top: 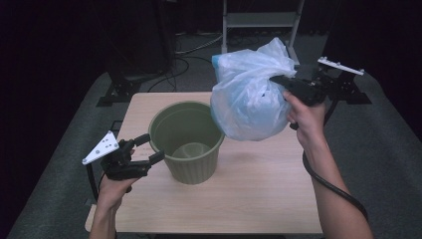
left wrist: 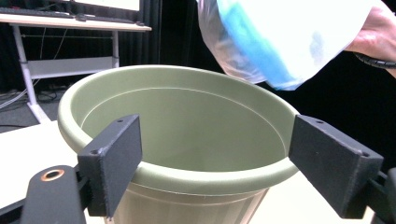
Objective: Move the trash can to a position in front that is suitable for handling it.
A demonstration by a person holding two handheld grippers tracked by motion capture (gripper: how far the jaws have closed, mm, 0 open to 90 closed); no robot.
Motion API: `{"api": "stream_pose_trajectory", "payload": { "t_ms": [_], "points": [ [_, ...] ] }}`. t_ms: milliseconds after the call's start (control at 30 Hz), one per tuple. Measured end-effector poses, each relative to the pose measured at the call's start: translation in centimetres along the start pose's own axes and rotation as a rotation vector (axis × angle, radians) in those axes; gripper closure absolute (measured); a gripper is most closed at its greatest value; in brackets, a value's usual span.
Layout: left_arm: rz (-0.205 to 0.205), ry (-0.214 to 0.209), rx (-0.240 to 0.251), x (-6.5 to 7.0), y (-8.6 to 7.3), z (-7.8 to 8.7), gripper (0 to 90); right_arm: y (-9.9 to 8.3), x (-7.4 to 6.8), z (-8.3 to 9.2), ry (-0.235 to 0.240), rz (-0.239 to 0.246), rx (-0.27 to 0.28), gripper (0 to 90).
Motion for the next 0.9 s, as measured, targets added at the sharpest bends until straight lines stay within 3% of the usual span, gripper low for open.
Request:
{"api": "stream_pose_trajectory", "payload": {
  "t_ms": [33,500,900],
  "points": [
    [0.008,0.005,-0.007,0.0,0.0,0.0,10.4,0.0,0.2,0.1,-0.009,-0.001,-0.002,88.2],
    [0.013,0.005,-0.009,0.0,-0.1,0.0,9.8,-2.0,4.4,1.1,-0.086,-0.056,-0.019,88.2],
    [0.011,0.007,-0.01,0.0,-0.2,0.0,9.8,-3.3,7.1,1.3,-0.152,-0.066,-0.034,88.1]
  ]
}}
Point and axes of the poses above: each handheld gripper's, and its own axes: z roughly backward along the jaws, y roughly out of its top, x roughly to its right, the point moved 3 cm from there along -z, roughly forward along the jaws, and after that the axes turned 13 degrees about -z, right-handed, at the moved point
